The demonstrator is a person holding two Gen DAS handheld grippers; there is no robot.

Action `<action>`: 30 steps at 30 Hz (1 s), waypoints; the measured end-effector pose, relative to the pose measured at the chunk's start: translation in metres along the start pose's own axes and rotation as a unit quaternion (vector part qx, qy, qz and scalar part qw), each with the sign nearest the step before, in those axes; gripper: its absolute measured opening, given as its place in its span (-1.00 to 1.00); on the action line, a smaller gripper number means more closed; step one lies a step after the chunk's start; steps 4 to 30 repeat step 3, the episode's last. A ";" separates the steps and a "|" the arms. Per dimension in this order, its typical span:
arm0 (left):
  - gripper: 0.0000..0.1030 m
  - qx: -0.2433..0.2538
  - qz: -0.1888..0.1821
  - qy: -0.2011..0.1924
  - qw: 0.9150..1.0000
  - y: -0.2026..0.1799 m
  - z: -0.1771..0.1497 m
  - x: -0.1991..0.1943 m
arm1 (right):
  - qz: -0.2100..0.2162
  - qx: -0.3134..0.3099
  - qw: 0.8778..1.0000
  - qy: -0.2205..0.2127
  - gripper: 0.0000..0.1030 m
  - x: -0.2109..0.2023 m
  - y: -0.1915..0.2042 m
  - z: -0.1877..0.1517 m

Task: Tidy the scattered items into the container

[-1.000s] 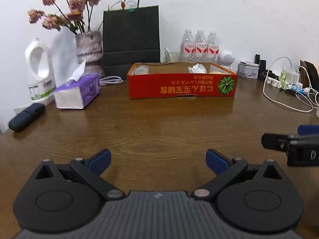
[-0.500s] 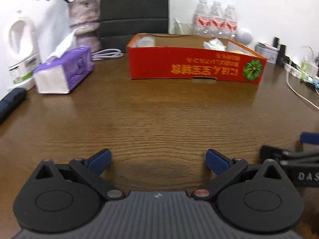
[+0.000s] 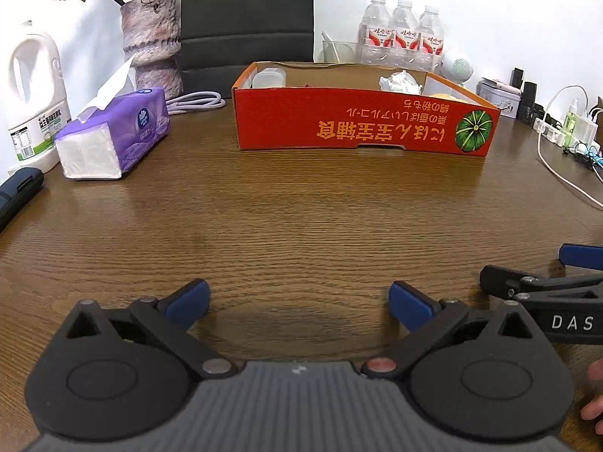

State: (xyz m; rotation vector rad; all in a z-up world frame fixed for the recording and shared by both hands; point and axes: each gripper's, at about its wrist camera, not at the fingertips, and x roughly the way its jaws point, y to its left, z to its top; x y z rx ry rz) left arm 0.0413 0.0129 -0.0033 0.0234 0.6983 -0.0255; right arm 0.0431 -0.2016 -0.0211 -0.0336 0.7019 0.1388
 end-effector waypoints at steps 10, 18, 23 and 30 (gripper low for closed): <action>1.00 0.000 0.000 0.000 1.000 0.000 0.000 0.000 | 0.000 0.000 1.000 0.000 1.00 0.000 0.000 0.000; 1.00 0.000 0.000 0.000 1.000 0.000 0.000 0.000 | 0.000 0.000 1.000 0.000 1.00 0.000 0.000 0.000; 1.00 0.000 0.000 0.000 1.000 0.000 0.000 0.000 | 0.000 0.000 1.000 0.000 1.00 0.000 0.000 0.000; 1.00 0.000 0.000 0.000 1.000 0.000 0.000 0.000 | 0.000 0.000 1.000 0.000 1.00 0.000 0.000 0.000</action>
